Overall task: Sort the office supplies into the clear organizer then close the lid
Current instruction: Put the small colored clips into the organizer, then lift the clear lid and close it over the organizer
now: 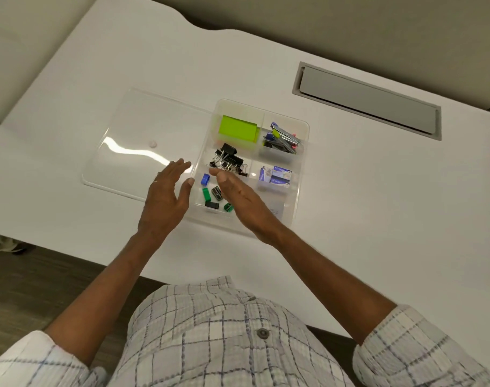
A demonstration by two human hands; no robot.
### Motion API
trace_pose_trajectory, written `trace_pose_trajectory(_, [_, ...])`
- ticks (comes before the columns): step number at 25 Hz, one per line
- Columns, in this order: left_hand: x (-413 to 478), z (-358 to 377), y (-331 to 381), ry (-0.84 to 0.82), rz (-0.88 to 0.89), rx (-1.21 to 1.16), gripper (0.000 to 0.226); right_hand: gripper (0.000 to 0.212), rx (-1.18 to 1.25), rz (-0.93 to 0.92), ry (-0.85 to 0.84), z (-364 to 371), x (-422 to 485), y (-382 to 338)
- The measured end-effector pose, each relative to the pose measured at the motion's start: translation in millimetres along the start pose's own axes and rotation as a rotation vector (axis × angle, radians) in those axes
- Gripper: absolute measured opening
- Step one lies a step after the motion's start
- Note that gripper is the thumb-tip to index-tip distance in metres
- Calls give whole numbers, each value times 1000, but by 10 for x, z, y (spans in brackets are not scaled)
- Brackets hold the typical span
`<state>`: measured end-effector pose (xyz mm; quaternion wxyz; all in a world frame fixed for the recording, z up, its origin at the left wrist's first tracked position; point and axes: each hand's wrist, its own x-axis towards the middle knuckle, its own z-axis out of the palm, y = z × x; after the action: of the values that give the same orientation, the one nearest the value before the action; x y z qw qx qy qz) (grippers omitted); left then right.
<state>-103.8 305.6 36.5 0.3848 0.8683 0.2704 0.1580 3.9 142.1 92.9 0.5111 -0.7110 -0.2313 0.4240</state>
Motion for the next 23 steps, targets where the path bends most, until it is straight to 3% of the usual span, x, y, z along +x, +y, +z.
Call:
trace_pose_trajectory(6, [201,-481,-590,33,-128,134,47,50,-255,-119,-145,665,198,-201])
trace_pose_trajectory(13, [429,-952,-1349,-11,-411,354,68,69,-361,77,-170,1236,542,-209])
trace_pose_trajectory(16, [489,-1018,-1433,-23,-389,342,67,78,-522,158,-231,1313,608,-66])
trace_pose_trajectory(23, [618,-1340,-1417,207,-610,-170,44,83,-615,188,-202,1380,591,60])
